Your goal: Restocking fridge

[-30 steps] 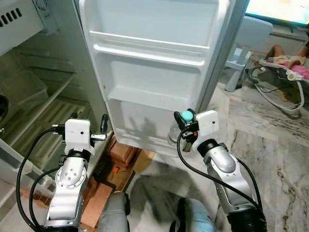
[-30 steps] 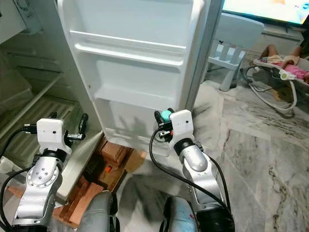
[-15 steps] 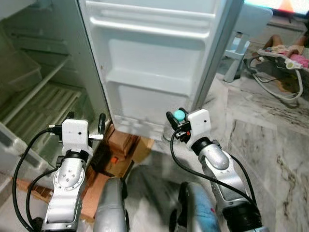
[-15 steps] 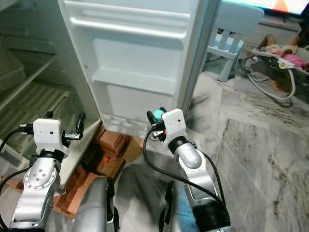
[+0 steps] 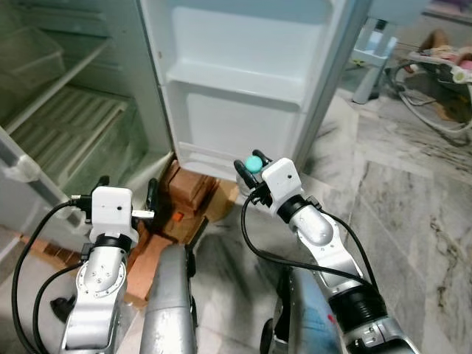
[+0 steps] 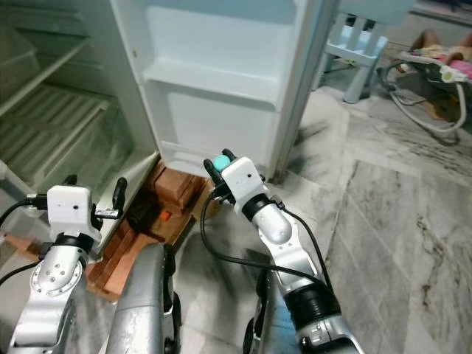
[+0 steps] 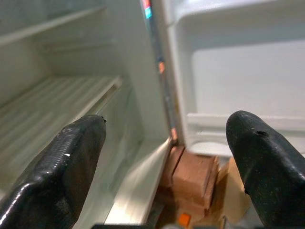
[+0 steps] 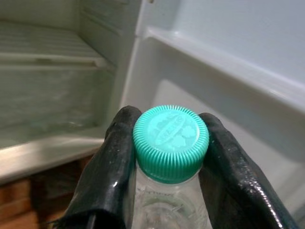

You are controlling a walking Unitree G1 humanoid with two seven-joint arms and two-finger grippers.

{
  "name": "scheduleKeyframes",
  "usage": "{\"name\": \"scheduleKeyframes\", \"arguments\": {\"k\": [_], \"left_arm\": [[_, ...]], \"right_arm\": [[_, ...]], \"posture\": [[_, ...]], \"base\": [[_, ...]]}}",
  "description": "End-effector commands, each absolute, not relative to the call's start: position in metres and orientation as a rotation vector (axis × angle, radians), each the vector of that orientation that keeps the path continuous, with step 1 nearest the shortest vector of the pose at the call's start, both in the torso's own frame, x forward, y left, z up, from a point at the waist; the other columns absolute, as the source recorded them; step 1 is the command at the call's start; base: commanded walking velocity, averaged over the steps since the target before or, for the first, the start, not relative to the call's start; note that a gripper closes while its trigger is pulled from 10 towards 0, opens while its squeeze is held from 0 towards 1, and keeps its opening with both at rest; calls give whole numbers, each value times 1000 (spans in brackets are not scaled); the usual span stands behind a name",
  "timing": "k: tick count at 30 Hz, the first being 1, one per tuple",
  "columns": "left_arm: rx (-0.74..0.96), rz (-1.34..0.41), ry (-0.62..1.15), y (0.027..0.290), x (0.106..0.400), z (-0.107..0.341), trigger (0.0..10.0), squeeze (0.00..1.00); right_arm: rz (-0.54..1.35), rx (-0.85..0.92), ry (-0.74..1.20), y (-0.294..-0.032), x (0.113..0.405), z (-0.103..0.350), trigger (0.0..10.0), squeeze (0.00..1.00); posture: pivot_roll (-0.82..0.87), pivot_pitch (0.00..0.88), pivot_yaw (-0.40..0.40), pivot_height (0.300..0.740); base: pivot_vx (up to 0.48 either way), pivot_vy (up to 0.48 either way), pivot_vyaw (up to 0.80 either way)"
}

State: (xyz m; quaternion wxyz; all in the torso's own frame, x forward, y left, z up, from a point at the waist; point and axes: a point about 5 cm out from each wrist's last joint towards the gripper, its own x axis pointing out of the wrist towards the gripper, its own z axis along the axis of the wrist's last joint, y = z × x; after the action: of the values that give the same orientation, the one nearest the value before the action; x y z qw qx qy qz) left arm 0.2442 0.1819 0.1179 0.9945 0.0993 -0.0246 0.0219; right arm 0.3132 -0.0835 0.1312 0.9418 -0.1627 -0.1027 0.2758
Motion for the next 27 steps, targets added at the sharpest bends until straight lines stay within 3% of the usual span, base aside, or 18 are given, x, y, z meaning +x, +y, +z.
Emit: {"name": "scheduleKeyframes", "arguments": {"k": [1,19,27], "left_arm": [[203,44,-38,183,240,119,10000,0],[217,23,-10,186,226,126,10000,0],[220,18,3,186,225,128,10000,0]], "right_arm": [[549,-401,-304,-85,323,148,10000,0],[446,-646,-405,-110,367,178,10000,0],[424,-716,-484,-114,374,192,10000,0]], "posture": [[172,186,-18,570],[242,261,19,570],[247,266,29,570]], "base": [[0,0,0],[0,0,0],[0,0,0]]}}
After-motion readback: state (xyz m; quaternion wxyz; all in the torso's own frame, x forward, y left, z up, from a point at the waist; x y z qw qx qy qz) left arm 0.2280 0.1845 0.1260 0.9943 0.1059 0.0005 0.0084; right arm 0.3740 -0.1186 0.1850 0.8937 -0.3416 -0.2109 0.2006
